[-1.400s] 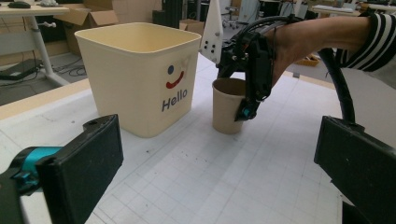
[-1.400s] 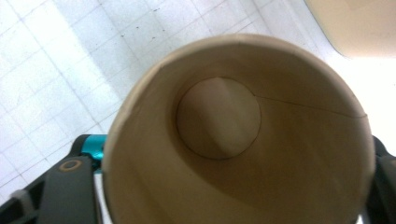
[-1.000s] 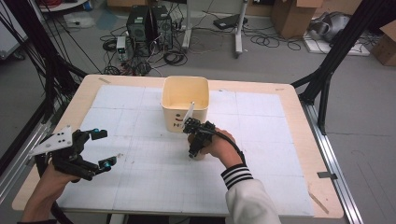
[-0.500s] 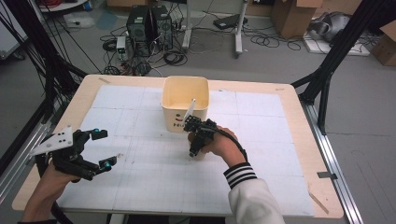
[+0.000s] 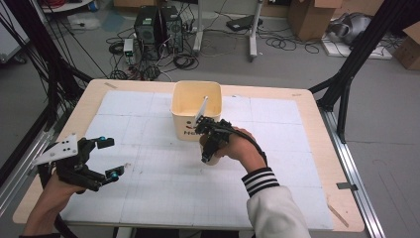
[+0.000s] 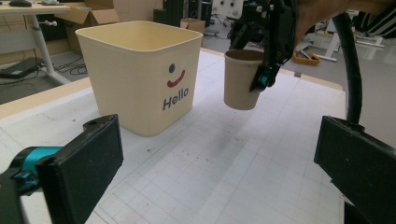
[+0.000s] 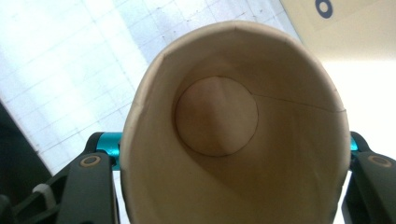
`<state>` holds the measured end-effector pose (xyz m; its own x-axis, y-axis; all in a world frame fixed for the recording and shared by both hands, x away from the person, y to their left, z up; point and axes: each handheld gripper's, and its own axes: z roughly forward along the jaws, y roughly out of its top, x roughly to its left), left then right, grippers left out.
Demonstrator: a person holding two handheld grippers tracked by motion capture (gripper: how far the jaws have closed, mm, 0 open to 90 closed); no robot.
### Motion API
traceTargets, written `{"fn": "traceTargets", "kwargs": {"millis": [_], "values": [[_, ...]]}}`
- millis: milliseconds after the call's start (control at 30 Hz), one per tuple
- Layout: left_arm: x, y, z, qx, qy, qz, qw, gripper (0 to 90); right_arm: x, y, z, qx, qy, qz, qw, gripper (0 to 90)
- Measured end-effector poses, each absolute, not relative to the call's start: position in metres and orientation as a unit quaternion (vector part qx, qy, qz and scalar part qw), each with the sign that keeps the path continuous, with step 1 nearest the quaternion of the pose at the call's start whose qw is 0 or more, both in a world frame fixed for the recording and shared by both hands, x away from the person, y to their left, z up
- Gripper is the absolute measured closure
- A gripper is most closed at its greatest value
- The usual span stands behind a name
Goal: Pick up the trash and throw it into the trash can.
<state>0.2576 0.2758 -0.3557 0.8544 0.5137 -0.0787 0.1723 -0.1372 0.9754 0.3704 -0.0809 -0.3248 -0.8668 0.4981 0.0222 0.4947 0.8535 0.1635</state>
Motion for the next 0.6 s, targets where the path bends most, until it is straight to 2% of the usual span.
{"fn": "traceTargets", "kwargs": {"millis": [600], "values": [[0.259, 0.278, -0.356, 0.740, 0.234, 0.139, 0.615, 1.7, 0.369, -0.088, -0.273, 0.251, 0.964, 0.087, 0.017, 33.1]]}}
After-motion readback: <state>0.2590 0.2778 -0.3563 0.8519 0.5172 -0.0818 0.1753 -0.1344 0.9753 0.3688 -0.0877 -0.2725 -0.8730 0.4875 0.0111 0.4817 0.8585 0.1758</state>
